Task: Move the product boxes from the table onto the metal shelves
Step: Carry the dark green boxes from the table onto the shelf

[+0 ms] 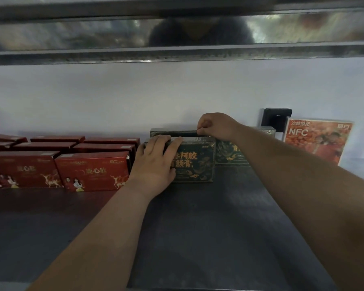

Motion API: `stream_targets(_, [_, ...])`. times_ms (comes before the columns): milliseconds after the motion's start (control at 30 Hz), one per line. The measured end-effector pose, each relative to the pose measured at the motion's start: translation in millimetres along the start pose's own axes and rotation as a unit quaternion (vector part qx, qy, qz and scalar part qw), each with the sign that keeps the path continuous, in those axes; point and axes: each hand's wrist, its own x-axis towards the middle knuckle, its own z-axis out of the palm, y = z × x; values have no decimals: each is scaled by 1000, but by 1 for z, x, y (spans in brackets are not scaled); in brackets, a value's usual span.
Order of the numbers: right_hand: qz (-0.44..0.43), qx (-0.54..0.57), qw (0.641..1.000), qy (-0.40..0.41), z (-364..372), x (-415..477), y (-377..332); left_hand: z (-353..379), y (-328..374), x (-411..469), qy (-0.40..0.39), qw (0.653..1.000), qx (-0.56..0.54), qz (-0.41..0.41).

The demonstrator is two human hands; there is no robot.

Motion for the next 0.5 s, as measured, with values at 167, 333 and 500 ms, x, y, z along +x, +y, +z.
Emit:
stream_targets(167, [5, 22, 1000, 19, 4, -7, -1, -3, -4, 1, -10, 1000, 2, -17])
stream_targets(333, [-5, -33, 999, 34, 0, -22, -2, -3, -7, -2, -26, 999, 15, -17])
stream_targets(500, [-7, -57, 989, 135, 2, -77, -5, -12, -1, -2, -57, 998, -2, -22])
